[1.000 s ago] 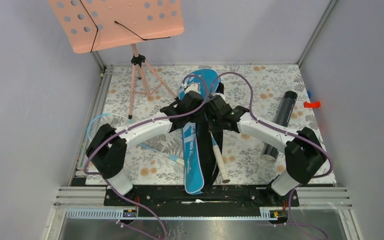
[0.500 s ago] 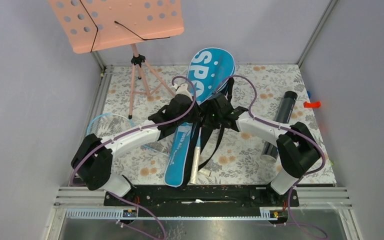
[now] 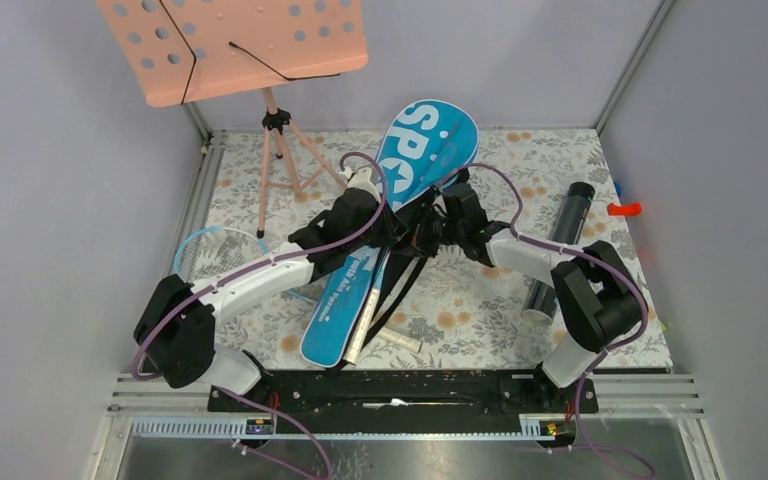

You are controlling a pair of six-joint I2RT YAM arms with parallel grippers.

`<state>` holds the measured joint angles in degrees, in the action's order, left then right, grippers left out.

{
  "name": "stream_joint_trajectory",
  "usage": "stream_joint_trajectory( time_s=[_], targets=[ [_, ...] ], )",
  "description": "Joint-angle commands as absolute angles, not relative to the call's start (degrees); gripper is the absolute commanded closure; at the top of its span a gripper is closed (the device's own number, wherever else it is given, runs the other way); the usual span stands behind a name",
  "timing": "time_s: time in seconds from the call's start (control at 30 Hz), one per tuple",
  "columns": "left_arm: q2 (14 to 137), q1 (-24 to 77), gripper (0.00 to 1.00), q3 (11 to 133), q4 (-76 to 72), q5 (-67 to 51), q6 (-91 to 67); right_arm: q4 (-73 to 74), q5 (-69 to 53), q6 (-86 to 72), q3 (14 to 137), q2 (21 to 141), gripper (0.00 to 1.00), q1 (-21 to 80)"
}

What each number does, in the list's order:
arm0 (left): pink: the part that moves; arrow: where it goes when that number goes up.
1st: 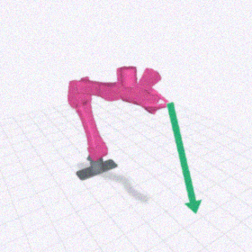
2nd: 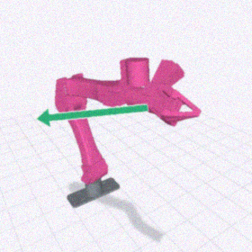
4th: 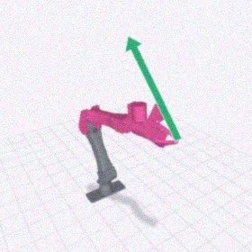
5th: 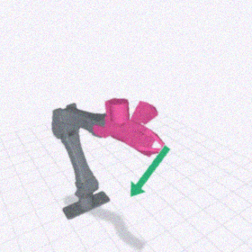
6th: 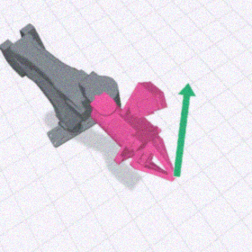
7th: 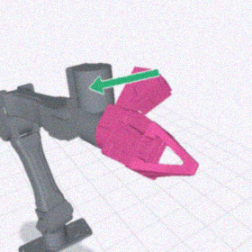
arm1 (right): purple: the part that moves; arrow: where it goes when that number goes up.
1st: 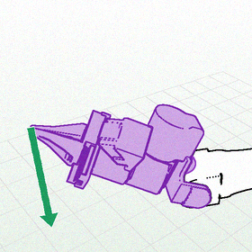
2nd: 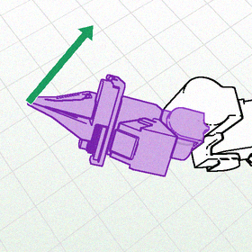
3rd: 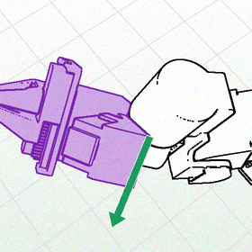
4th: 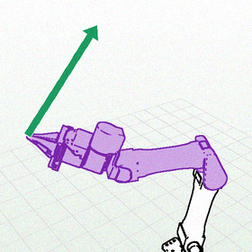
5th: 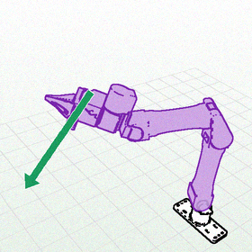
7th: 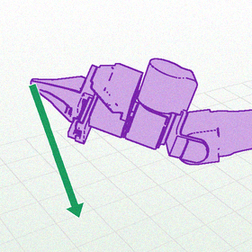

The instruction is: Pack up the badminton gear

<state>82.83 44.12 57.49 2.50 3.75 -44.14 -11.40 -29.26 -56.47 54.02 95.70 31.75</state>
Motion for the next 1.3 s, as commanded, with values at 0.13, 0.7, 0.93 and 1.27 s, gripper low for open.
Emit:
stream_joint_trajectory(
  time_s=[0.13, 0.7, 0.93, 1.27],
  targets=[
    [78.5, 44.9, 1.0, 55.0, 3.9, -10.1, -44.6, -22.2, -27.0, -60.7, 56.1, 91.4, 1.0, 28.0],
    [79.7, 45.1, 1.0, 53.6, -1.3, -18.7, -47.8, -29.6, -10.7, -68.1, 56.2, 101.3, 0.95, 28.1],
    [78.9, 44.5, 1.0, 60.2, 2.9, -14.1, -43.9, -22.2, -14.9, -52.0, 56.5, 96.1, 0.6, 28.1],
    [81.7, 40.5, 1.0, 67.2, 3.7, -10.9, -43.0, 5.0, -6.3, -25.8, 46.4, 69.6, 0.13, 28.1]
  ],
)
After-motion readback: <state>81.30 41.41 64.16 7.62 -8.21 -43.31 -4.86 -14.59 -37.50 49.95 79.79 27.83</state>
